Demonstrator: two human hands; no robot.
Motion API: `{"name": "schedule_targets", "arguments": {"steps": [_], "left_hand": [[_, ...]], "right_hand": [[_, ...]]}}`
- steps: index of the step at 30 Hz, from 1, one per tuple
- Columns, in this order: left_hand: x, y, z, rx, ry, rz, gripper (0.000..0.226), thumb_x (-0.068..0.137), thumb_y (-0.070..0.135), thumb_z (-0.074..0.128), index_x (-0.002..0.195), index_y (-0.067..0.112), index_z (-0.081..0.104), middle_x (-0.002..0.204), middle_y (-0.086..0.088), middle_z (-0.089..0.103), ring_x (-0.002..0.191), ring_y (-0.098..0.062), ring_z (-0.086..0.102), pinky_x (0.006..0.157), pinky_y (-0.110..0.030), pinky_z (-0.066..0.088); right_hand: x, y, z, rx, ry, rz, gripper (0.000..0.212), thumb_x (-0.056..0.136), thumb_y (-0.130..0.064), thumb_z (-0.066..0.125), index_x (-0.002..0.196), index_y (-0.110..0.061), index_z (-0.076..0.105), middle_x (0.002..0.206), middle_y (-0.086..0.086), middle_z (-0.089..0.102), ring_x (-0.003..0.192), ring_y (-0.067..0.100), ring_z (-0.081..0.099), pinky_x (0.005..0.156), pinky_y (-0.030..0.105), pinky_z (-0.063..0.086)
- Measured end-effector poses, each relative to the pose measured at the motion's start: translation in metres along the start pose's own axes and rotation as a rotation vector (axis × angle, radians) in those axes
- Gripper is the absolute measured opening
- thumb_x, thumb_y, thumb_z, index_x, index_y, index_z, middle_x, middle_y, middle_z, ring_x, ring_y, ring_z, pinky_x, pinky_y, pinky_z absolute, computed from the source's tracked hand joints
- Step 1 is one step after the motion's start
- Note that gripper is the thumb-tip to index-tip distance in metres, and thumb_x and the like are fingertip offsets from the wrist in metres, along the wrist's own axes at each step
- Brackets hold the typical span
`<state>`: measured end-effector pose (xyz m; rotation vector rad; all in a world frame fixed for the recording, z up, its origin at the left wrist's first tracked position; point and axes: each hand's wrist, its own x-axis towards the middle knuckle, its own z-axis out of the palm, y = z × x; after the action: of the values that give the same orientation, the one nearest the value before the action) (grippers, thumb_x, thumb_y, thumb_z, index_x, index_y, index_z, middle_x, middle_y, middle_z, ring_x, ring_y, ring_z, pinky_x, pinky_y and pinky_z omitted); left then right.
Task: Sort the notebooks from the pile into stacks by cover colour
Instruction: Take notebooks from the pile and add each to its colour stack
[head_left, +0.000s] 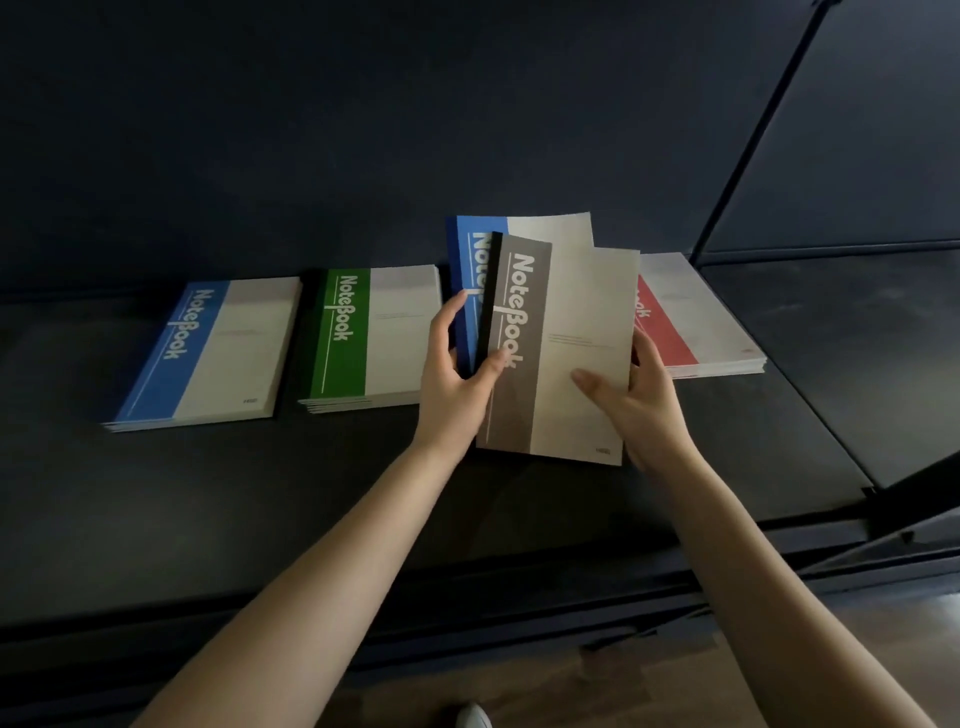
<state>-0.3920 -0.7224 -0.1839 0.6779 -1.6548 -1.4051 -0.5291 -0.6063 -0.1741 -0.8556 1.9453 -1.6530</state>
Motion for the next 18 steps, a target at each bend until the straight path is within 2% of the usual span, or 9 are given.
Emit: {"name": "schedule_targets", "arguments": {"steps": [2,4,6,8,9,11,13,15,18], "left_hand": [[-0.002,0.008,0.003,-0.008,0.011,0.014,0.063,0.088,0.015,0.066,0.137,0.033,0.031,0.134,0.019,0.035,0.119,0.011,0.041,0.096,-0.01,0.04],[0.001,0.019,0.003,-0.017,0.015,0.037,0.06,0.09,0.016,0.064,0.136,0.035,0.031,0.132,0.024,0.035,0.118,0.013,0.041,0.098,-0.011,0.039],[0.006,0.028,-0.002,-0.021,0.003,0.072,0.054,0.094,0.016,0.059,0.135,0.037,0.031,0.131,0.027,0.035,0.123,0.005,0.043,0.104,-0.02,0.041],[0.013,0.035,-0.012,-0.023,-0.014,0.106,0.049,0.095,0.021,0.055,0.133,0.041,0.032,0.14,0.015,0.037,0.13,-0.013,0.044,0.106,-0.037,0.044],[0.016,0.038,-0.017,-0.02,-0.022,0.115,0.047,0.095,0.023,0.054,0.131,0.043,0.032,0.144,0.007,0.036,0.131,-0.019,0.044,0.105,-0.041,0.045],[0.018,0.042,-0.027,-0.036,-0.015,0.114,0.044,0.097,0.02,0.052,0.13,0.042,0.034,0.146,0.001,0.036,0.129,-0.019,0.046,0.099,-0.033,0.049],[0.018,0.044,-0.038,-0.04,0.046,0.113,0.043,0.097,0.016,0.051,0.13,0.039,0.035,0.142,0.005,0.038,0.122,-0.009,0.049,0.086,-0.016,0.05],[0.02,0.043,-0.055,-0.01,0.129,0.098,0.042,0.097,0.017,0.052,0.129,0.04,0.036,0.136,0.01,0.04,0.114,0.001,0.051,0.081,-0.016,0.049],[0.022,0.037,-0.085,0.037,0.209,0.054,0.041,0.098,0.019,0.051,0.128,0.041,0.035,0.135,0.011,0.041,0.112,-0.001,0.051,0.082,-0.019,0.048]], "right_hand": [[0.001,-0.008,-0.004,-0.026,0.028,-0.007,0.056,0.083,-0.016,0.071,0.129,-0.019,0.04,0.113,-0.011,0.058,0.102,0.011,0.061,0.085,0.041,0.056],[0.004,-0.018,-0.008,-0.023,0.023,-0.041,0.049,0.085,-0.016,0.069,0.123,-0.023,0.038,0.11,-0.014,0.057,0.1,0.01,0.061,0.08,0.037,0.057],[0.007,-0.027,-0.009,-0.008,0.008,-0.073,0.045,0.087,-0.015,0.067,0.119,-0.026,0.037,0.112,-0.01,0.06,0.099,0.014,0.063,0.078,0.038,0.057],[0.012,-0.034,-0.007,-0.003,-0.005,-0.09,0.04,0.088,-0.015,0.066,0.114,-0.029,0.038,0.117,-0.004,0.062,0.1,0.018,0.065,0.079,0.043,0.057],[0.014,-0.037,-0.004,-0.012,-0.012,-0.096,0.038,0.088,-0.016,0.065,0.111,-0.032,0.038,0.118,-0.004,0.061,0.101,0.019,0.065,0.079,0.043,0.057],[0.019,-0.042,0.004,-0.037,-0.019,-0.112,0.038,0.089,-0.018,0.064,0.109,-0.035,0.036,0.118,-0.008,0.058,0.101,0.017,0.063,0.078,0.039,0.057],[0.024,-0.044,0.01,-0.049,-0.005,-0.109,0.039,0.09,-0.019,0.064,0.112,-0.033,0.035,0.12,-0.007,0.057,0.102,0.018,0.061,0.08,0.039,0.055],[0.032,-0.044,0.013,-0.066,0.02,-0.101,0.037,0.091,-0.019,0.062,0.113,-0.03,0.035,0.125,-0.001,0.057,0.104,0.021,0.06,0.08,0.038,0.054],[0.046,-0.043,0.009,-0.121,0.084,-0.097,0.038,0.092,-0.018,0.061,0.123,-0.024,0.039,0.124,0.001,0.057,0.104,0.021,0.059,0.075,0.032,0.051]]}}
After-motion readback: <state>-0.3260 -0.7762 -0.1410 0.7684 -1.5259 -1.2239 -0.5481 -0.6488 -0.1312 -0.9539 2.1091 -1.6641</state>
